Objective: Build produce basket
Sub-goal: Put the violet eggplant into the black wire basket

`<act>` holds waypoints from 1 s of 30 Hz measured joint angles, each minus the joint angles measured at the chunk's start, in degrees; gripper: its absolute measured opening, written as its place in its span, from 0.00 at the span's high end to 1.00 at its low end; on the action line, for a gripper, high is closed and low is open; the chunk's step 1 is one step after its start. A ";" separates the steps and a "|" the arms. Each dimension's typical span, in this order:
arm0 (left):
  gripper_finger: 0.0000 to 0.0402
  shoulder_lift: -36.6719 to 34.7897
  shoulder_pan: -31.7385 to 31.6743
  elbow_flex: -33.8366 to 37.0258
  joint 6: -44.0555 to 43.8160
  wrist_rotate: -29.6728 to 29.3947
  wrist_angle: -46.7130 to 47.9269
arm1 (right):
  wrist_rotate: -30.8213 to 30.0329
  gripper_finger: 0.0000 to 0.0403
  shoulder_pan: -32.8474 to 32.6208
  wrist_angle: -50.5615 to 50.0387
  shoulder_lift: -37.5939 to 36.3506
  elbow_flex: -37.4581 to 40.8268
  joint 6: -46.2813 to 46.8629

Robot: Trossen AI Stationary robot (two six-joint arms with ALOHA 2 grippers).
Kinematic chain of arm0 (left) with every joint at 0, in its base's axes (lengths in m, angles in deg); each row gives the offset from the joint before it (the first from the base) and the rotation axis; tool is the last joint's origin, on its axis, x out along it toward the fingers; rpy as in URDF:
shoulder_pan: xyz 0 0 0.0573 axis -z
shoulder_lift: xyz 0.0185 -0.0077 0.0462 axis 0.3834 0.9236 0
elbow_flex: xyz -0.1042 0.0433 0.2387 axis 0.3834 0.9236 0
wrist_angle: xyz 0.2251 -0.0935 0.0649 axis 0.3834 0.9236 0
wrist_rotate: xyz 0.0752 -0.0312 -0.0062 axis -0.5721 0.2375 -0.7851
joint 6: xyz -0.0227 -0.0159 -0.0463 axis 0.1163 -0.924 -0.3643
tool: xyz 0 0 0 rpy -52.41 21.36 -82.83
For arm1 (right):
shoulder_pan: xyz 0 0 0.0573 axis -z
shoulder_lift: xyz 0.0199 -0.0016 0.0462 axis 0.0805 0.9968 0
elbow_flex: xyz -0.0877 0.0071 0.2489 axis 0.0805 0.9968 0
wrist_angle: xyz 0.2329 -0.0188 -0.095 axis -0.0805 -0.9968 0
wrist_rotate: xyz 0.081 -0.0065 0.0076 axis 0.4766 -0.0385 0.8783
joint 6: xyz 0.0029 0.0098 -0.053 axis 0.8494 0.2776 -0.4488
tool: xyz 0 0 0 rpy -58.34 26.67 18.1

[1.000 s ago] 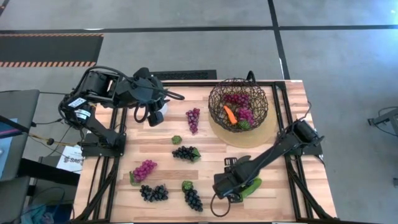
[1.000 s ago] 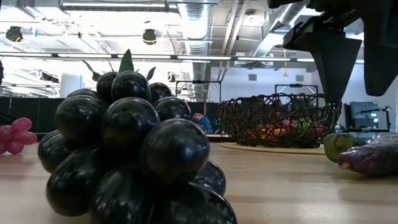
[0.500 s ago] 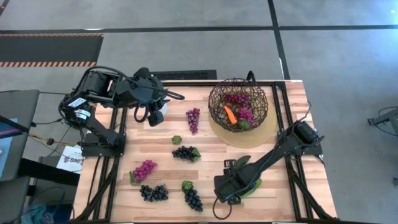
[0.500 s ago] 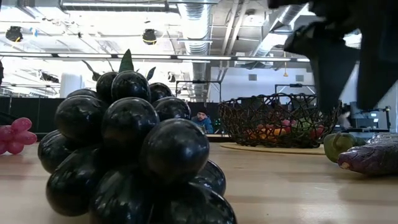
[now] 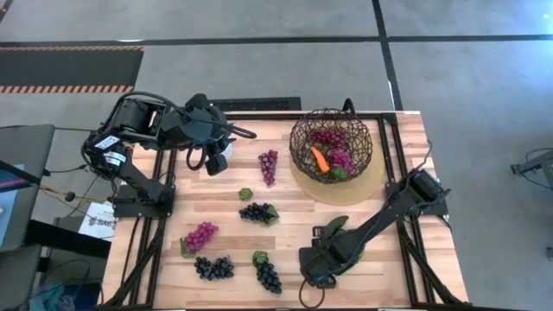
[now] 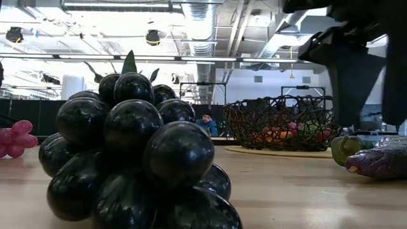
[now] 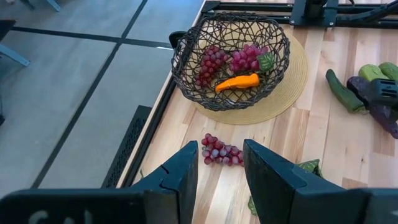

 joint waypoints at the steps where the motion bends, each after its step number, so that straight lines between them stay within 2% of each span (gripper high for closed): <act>1: 0.71 0.00 0.00 0.00 0.00 -0.02 0.00 | 0.00 0.45 -0.33 0.00 0.00 0.00 0.04; 20: 0.71 0.00 -0.01 0.00 0.00 -0.02 0.00 | -1.57 0.45 -0.15 0.26 -0.02 0.02 0.07; 25: 0.71 0.00 0.00 0.00 0.00 -0.02 0.00 | -1.53 0.45 -0.18 3.44 -0.08 3.86 2.83; 30: 0.71 0.00 0.01 0.00 0.02 -0.02 0.00 | -1.58 0.45 -0.14 3.19 -0.07 4.39 3.63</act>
